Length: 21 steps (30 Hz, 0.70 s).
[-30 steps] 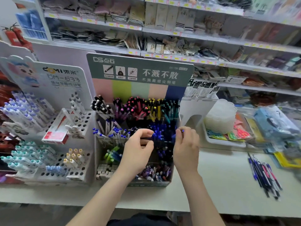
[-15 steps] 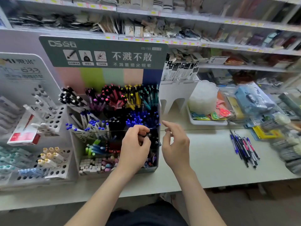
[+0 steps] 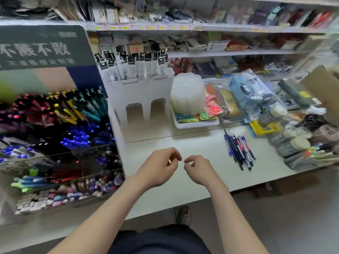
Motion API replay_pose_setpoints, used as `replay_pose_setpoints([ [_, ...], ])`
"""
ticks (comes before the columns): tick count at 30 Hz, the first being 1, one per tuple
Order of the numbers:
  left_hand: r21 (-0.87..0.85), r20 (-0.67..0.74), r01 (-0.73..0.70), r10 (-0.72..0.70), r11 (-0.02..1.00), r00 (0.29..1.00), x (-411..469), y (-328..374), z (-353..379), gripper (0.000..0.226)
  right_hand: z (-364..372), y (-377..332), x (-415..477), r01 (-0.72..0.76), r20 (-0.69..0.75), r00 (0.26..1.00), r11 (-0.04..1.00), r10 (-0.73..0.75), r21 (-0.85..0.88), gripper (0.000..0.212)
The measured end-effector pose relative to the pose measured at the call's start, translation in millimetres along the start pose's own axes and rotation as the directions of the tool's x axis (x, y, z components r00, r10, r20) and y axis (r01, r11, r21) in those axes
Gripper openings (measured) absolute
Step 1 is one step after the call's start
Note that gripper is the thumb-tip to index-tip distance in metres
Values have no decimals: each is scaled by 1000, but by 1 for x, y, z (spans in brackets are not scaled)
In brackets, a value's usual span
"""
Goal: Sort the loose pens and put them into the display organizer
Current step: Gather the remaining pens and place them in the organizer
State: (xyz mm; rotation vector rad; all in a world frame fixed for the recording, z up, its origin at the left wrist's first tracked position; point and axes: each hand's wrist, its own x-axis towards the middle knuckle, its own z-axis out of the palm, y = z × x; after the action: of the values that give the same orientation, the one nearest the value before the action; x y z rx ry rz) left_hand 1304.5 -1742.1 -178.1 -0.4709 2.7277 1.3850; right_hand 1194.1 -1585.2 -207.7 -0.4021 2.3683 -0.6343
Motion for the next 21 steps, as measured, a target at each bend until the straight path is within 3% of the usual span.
replay_pose_setpoints([
  [8, 133, 169, 52, -74, 990, 983, 122, 55, 119, 27, -81, 130, 69, 14, -133, 991, 1000, -14, 1, 46],
  [14, 213, 283, 101, -160, 972, 946, 190, 72, 193, 32, -101, 204, 119, -188, -335, 933, 971, 130, -145, 51],
  [18, 242, 330, 160, -236, 957, 914, 221, 77, 227, 47, -97, 229, 138, -214, -343, 932, 943, 118, -257, 70],
  [21, 231, 318, 190, -258, 954, 912, 244, 78, 244, 62, -85, 241, 151, -135, -316, 948, 951, 42, -279, 82],
])
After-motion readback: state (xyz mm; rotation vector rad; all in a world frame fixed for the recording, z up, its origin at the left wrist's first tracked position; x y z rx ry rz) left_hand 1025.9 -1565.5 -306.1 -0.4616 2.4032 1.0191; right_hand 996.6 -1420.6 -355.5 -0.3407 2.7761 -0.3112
